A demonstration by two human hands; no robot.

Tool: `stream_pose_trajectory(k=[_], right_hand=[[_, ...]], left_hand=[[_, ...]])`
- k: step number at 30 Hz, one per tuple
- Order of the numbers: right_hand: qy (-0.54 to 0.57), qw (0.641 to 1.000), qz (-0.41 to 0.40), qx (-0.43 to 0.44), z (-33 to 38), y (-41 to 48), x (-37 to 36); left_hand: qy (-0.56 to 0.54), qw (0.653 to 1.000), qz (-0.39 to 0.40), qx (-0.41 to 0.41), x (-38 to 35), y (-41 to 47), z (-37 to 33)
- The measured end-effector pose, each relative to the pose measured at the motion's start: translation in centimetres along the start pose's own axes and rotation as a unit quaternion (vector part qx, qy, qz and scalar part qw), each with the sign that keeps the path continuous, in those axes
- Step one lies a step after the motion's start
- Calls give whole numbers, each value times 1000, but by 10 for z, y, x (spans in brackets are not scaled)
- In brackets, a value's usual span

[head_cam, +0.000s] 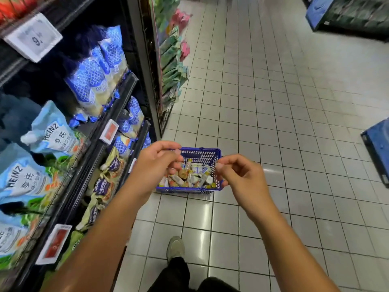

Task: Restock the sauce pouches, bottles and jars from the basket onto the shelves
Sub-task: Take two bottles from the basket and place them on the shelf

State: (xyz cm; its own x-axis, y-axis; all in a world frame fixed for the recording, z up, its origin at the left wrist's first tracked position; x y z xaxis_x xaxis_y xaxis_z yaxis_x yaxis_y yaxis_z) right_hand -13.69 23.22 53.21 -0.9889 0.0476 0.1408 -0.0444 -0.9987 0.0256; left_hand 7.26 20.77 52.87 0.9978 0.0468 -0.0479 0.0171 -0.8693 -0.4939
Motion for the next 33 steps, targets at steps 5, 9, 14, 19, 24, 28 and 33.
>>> stream_pose_trajectory(k=[5, 9, 14, 19, 24, 28, 33], right_hand=[[0, 1000, -16, -21, -16, 37, -3], [3, 999, -29, -44, -33, 63, 4], [-18, 997, -28, -71, -61, 107, 16], [-17, 995, -16, -93, -92, 163, 27], [-36, 992, 29, -116, -133, 217, 33], [-60, 984, 70, -153, -178, 248, 30], [-79, 968, 109, -212, -248, 272, 14]], left_hand=[[-3, 1000, -1, 16, 4, 46, -13], [-8, 999, -5, 41, 7, 82, -12], [-9, 997, -22, 66, 6, 128, -8], [-3, 994, -52, 96, -1, 184, -5], [-4, 987, -77, 141, -15, 246, 12], [-20, 980, -95, 173, -24, 296, 36], [-39, 967, -101, 232, -32, 353, 91]])
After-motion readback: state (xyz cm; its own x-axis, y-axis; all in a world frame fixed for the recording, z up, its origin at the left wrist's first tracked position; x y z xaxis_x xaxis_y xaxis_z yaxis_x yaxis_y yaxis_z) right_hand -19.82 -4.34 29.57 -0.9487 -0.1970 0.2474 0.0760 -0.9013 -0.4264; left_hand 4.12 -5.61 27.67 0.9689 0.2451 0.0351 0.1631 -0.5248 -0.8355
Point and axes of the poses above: each hand's wrist, its own y-axis towards the middle knuckle, its own x-axis out of the back of the hand, z = x × y, the point moved 4 cm from there along y, towards the middle knuckle, and after that the axes turned 10 degrees about x, right-handed, at the moved point
